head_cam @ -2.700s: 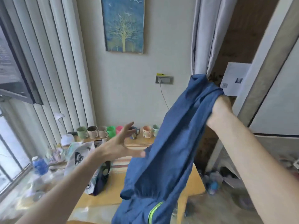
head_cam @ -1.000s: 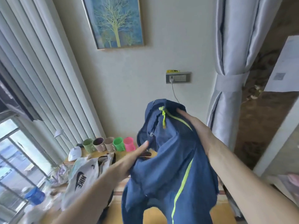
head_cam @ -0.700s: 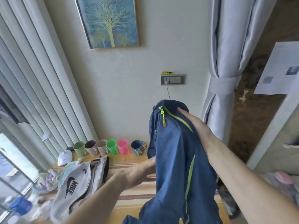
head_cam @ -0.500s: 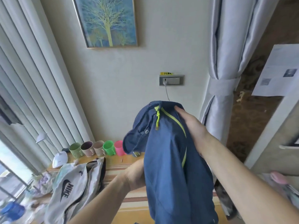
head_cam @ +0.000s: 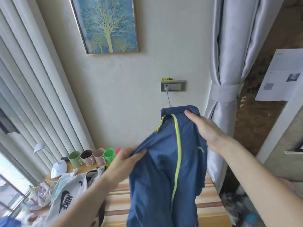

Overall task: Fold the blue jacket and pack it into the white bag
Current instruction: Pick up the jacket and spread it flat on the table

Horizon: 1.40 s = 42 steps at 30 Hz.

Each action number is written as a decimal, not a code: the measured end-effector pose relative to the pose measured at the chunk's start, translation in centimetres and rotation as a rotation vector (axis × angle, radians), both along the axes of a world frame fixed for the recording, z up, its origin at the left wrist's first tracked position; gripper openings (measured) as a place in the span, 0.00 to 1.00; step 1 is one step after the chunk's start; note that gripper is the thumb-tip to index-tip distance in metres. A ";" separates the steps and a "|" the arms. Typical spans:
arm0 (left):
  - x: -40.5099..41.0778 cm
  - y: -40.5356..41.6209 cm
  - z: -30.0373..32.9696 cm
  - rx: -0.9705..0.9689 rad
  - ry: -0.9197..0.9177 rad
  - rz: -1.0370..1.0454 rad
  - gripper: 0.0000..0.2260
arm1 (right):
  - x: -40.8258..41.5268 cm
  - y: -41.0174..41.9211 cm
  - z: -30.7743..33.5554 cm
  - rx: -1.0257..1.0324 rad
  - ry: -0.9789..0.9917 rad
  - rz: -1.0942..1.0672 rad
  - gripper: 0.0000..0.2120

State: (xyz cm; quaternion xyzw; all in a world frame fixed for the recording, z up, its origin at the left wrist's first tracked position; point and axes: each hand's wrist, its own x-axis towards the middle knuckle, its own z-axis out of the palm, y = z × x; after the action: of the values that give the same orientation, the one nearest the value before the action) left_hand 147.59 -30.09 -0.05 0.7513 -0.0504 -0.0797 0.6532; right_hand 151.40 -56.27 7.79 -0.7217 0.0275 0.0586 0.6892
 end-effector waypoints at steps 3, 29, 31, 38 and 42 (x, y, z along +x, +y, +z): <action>0.4 2.2 3.7 0.070 -0.090 0.028 0.09 | 0.0 -1.4 1.8 -0.224 -0.082 0.042 0.20; 1.5 13.2 11.6 0.166 0.083 -0.231 0.27 | 1.0 -8.0 7.0 0.046 -0.381 0.155 0.10; 4.1 13.8 10.1 0.203 0.140 -0.114 0.28 | 4.7 -7.6 5.5 -0.066 -0.362 0.150 0.11; 13.0 13.5 -5.9 0.648 0.247 0.118 0.09 | 16.2 -4.6 -13.5 -0.681 -0.126 0.215 0.05; 16.7 14.0 -15.4 0.858 0.158 0.166 0.15 | 19.6 -2.9 -22.8 -0.863 -0.106 0.165 0.06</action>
State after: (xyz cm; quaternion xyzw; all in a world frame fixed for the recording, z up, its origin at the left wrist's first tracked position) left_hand 164.25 -16.13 -15.49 0.9474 0.0979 -0.0979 0.2884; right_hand 171.03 -59.17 -15.01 -0.9452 -0.0438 0.0596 0.3180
